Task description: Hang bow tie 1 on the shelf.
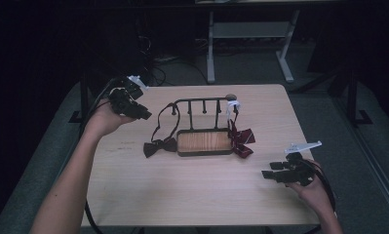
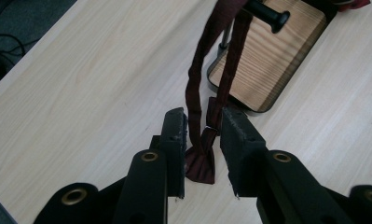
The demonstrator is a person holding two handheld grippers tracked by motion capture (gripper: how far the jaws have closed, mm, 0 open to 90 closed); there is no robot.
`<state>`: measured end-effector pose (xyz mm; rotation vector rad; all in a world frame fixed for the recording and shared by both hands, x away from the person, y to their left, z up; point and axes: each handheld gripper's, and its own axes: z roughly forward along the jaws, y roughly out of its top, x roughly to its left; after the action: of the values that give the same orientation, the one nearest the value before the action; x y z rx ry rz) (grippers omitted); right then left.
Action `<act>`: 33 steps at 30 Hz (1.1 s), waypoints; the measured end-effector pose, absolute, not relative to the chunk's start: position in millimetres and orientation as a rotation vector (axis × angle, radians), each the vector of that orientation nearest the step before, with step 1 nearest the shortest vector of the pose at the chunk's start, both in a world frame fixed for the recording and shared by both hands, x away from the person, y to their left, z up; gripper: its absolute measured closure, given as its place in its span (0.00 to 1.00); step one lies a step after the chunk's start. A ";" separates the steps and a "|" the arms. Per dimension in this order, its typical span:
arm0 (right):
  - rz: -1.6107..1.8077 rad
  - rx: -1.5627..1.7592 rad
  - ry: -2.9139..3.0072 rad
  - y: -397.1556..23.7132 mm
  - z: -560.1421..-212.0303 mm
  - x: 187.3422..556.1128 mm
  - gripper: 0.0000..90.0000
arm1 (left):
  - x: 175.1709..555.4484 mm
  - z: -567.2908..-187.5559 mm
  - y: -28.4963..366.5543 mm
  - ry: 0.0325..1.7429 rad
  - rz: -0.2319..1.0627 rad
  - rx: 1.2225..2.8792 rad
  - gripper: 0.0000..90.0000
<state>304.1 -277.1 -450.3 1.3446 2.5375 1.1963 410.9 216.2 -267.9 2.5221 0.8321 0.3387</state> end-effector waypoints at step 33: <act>1.189 1.362 2.532 -278.7 -450.4 304.1 0.44 | 360.8 -287.0 227.8 0.781 0.389 2.427 0.45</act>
<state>304.1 -278.7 -450.4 1.3616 2.5324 1.1893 360.8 227.8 -287.0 2.4272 0.7808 0.3886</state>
